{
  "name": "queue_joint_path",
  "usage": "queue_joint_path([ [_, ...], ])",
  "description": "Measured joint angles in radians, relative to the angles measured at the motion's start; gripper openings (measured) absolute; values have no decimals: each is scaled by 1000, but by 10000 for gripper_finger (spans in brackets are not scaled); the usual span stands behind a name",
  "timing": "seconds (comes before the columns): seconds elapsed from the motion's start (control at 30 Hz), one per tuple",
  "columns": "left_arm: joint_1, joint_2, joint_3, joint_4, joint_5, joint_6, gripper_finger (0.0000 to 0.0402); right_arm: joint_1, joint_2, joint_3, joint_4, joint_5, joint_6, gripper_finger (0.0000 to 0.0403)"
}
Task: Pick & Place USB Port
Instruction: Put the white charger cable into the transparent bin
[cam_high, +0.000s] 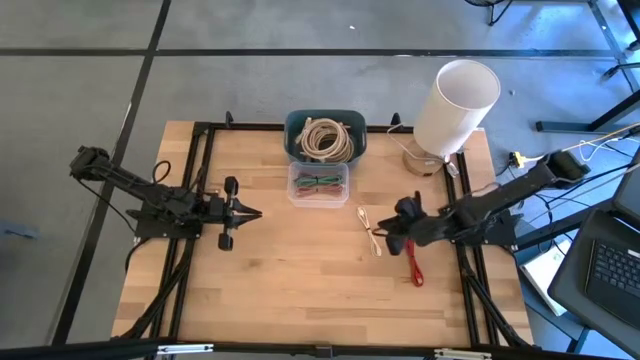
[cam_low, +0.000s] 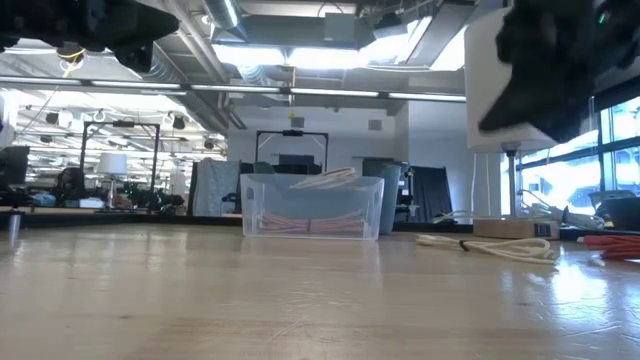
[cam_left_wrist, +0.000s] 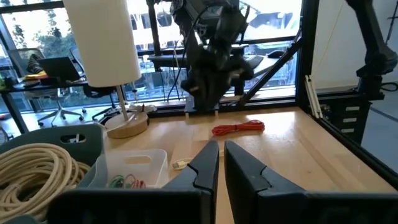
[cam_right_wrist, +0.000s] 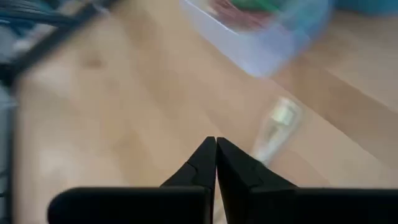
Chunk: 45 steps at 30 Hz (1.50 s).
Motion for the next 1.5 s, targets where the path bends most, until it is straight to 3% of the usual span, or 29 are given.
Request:
queue_joint_path([
  [0.27,0,0,0,-2,0,0,17,-68,159,0,-8,-26,139,16],
  [0.7,0,0,0,-3,0,0,17,-100,421,0,142,-111,64,20],
  [0.93,0,0,0,-3,0,0,17,-130,455,0,270,-169,-9,95],
  [1.13,0,0,0,-3,0,0,17,-171,455,0,282,-216,-3,159],
  [1.5,0,0,0,-3,0,0,17,-194,455,0,249,-219,2,170],
])
